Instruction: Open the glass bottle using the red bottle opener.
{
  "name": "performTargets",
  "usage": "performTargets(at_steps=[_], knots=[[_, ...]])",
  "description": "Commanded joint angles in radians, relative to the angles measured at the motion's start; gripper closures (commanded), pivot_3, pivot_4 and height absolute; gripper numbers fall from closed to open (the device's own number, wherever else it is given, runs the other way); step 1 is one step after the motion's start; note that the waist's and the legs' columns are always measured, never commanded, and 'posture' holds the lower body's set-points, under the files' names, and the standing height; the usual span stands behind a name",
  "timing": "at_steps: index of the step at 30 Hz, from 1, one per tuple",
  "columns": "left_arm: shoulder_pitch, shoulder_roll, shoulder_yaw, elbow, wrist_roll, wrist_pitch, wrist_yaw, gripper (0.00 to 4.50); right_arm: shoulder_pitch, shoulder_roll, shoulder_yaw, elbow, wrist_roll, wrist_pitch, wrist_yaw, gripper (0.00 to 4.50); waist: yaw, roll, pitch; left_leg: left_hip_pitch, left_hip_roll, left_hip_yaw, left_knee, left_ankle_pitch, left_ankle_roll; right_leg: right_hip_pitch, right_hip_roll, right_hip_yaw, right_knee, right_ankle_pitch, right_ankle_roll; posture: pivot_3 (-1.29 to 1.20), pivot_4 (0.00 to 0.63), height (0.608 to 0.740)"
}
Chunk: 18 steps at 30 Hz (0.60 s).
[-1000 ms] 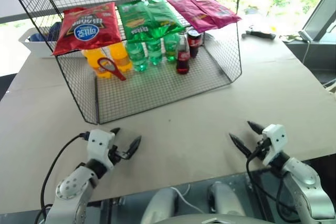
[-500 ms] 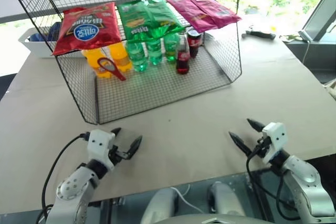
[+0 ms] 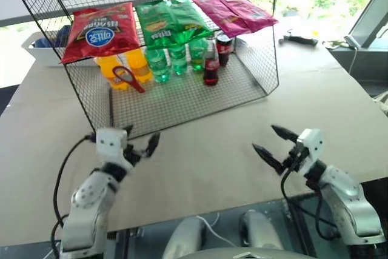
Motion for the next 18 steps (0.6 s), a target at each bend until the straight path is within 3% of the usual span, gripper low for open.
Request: performTargets(at_steps=[1, 8, 18], knots=[[-0.093, -0.018, 0.033, 0.028, 0.031, 0.003, 0.107, 0.06, -0.056, -0.009, 0.033, -0.091, 0.052, 0.061, 0.013, 0.03, 0.0, 0.0, 0.0, 0.0, 0.0, 0.0, 0.0, 0.0, 0.0, 0.0, 0.0, 0.0, 0.0, 0.0, 0.0, 0.0, 0.15, 0.74], [-0.351, -0.054, 0.06, 0.197, 0.101, -0.036, 0.299, 0.06, -0.22, 0.007, 0.087, -0.149, 0.113, 0.164, 0.006, 0.03, 0.004, -0.002, 0.001, -0.002, -0.001, -0.001, 0.0, 0.0, 0.0, -0.002, 0.0, -0.001, 0.0, 0.0, 0.0, 0.0, 0.15, 0.74], [-0.515, -0.046, 0.047, 0.415, 0.128, -0.138, 0.303, 0.06, -0.321, 0.042, 0.142, -0.208, 0.13, 0.22, -0.024, 0.03, 0.004, -0.003, 0.001, -0.003, -0.004, -0.002, 0.0, 0.0, 0.0, -0.003, -0.001, -0.001, -0.001, 0.0, 0.0, 0.0, 0.15, 0.74]])
